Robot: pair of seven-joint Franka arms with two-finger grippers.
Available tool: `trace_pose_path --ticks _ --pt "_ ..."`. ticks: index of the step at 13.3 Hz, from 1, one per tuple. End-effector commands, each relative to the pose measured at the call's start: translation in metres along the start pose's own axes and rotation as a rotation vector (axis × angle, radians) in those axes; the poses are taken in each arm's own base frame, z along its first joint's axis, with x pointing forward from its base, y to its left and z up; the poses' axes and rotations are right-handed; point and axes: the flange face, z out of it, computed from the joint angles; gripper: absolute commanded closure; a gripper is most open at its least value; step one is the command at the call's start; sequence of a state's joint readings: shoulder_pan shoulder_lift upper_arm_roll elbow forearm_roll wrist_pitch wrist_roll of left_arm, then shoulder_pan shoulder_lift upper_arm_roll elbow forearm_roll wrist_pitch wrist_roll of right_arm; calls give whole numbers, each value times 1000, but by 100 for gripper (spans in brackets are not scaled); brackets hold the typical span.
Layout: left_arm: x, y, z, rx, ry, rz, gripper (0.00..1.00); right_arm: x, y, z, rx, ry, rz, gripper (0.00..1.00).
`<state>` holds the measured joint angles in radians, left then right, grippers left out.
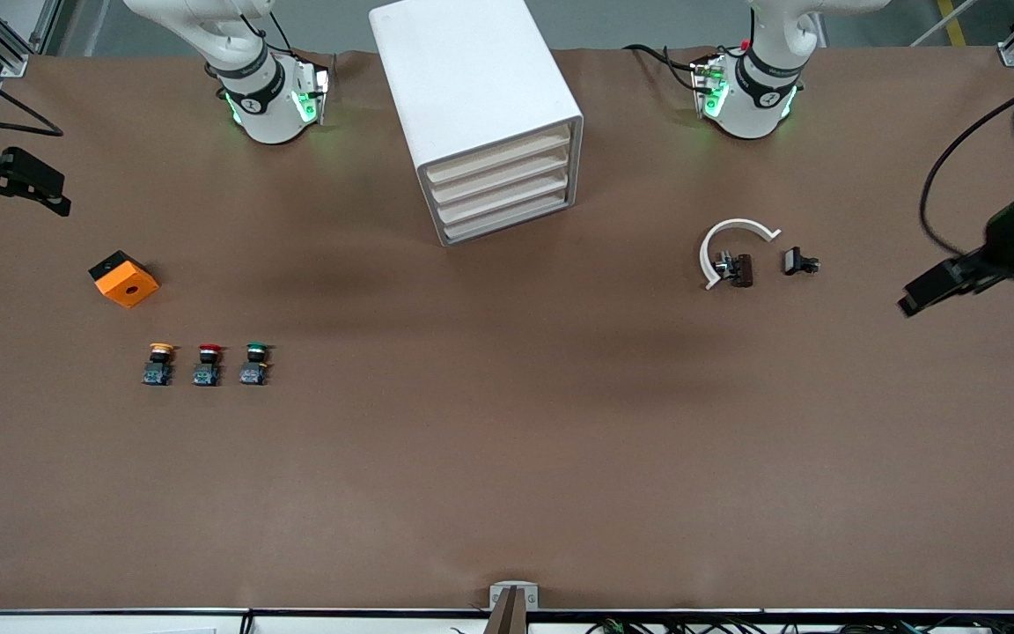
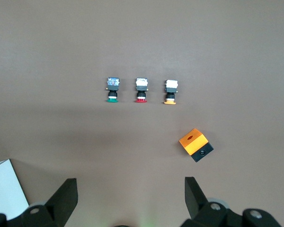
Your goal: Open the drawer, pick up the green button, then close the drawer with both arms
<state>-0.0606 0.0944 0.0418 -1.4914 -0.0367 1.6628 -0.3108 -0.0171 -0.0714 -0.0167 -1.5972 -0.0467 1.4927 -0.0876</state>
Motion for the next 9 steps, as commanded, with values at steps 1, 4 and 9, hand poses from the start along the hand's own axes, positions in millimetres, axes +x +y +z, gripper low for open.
trace_pose_path --ticks 1,4,9 --pt "-22 -10 -20 23 -30 57 0 0 -2 -13 -5 12 14 0" --pt "-44 -18 -46 23 -40 103 0 2 -11 -16 9 27 -1 0" --pt "-60 -13 -46 33 -78 142 0 2 -15 -11 11 18 -17 0"
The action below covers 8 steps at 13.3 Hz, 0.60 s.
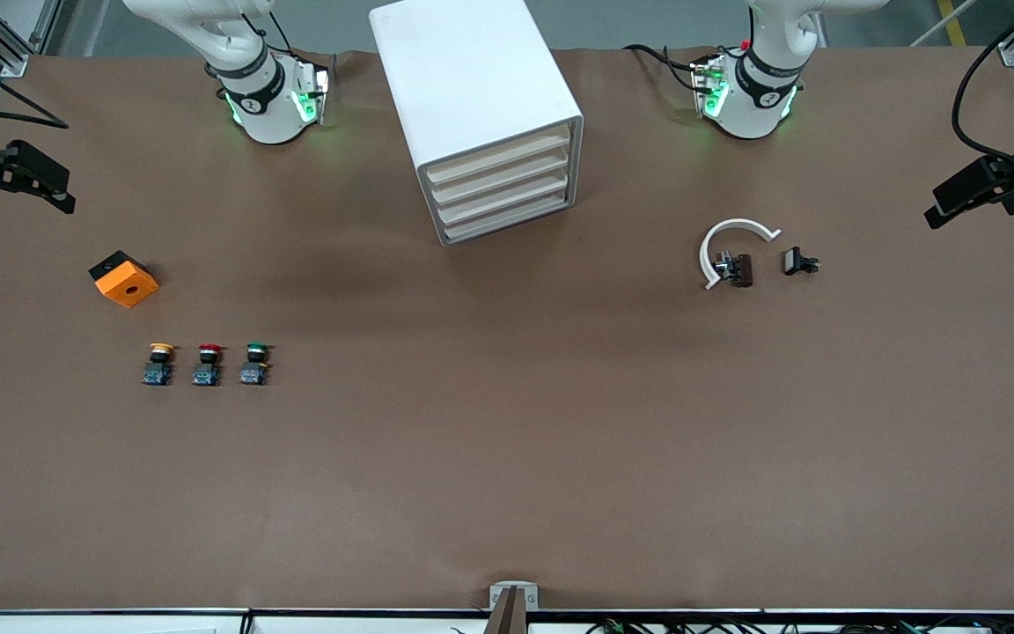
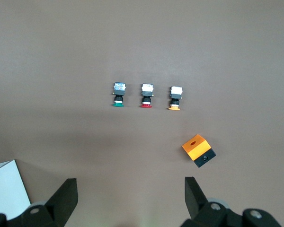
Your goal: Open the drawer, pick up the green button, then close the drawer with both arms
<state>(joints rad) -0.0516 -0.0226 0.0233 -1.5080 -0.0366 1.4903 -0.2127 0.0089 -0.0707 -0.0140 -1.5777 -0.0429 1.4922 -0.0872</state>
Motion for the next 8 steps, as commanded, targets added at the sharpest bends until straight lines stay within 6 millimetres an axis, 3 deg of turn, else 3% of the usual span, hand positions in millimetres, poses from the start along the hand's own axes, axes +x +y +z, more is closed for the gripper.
trace_pose_path --ticks 1,4,8 --pt "-14 6 4 23 -15 52 0 -1 -3 3 10 -10 6 0" --pt "-17 9 7 34 -21 59 0 -12 -1 3 8 35 10 0" --pt "-20 -4 6 43 -16 81 0 -17 0 4 8 38 13 0"
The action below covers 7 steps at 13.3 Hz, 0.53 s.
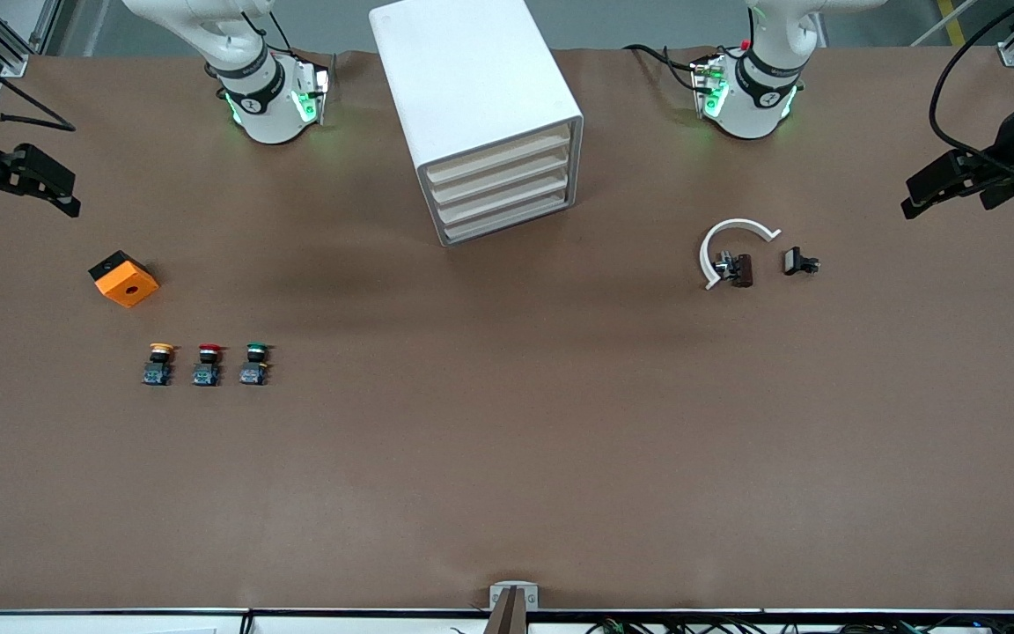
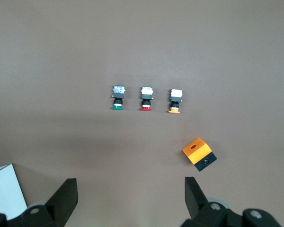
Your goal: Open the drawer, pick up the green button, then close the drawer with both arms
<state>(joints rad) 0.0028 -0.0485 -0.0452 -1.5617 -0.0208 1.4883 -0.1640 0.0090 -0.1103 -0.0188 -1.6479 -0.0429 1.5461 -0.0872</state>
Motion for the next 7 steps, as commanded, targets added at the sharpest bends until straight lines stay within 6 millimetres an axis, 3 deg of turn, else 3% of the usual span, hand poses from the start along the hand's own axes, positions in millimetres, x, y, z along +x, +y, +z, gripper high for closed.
trace_pose_path --ticks 1,7 --pt "-13 -6 -6 20 10 23 0 -9 -1 -10 8 28 10 0" --pt "-16 -9 -10 14 15 22 0 -8 3 -20 7 33 17 0"
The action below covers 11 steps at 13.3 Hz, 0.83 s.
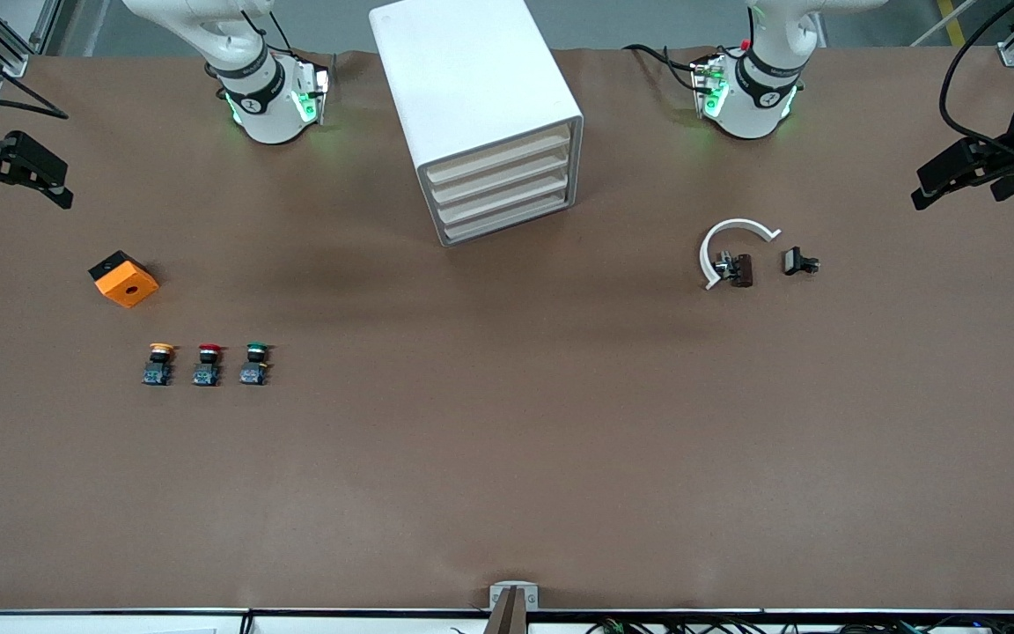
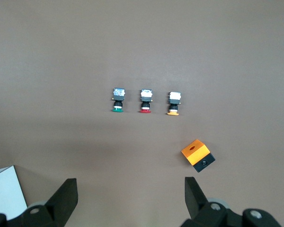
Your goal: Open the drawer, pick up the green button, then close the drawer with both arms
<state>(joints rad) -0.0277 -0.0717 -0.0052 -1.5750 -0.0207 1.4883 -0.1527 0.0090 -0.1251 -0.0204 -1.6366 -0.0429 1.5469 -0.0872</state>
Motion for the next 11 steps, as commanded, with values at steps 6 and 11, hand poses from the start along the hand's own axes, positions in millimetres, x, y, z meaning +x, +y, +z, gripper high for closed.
trace_pose_path --ticks 6,11 --pt "-9 6 -2 18 0 37 0 -2 3 -3 10 -3 16 0" --pt "-14 19 -3 23 -1 61 0 0 -5 2 11 -25 -1 0"
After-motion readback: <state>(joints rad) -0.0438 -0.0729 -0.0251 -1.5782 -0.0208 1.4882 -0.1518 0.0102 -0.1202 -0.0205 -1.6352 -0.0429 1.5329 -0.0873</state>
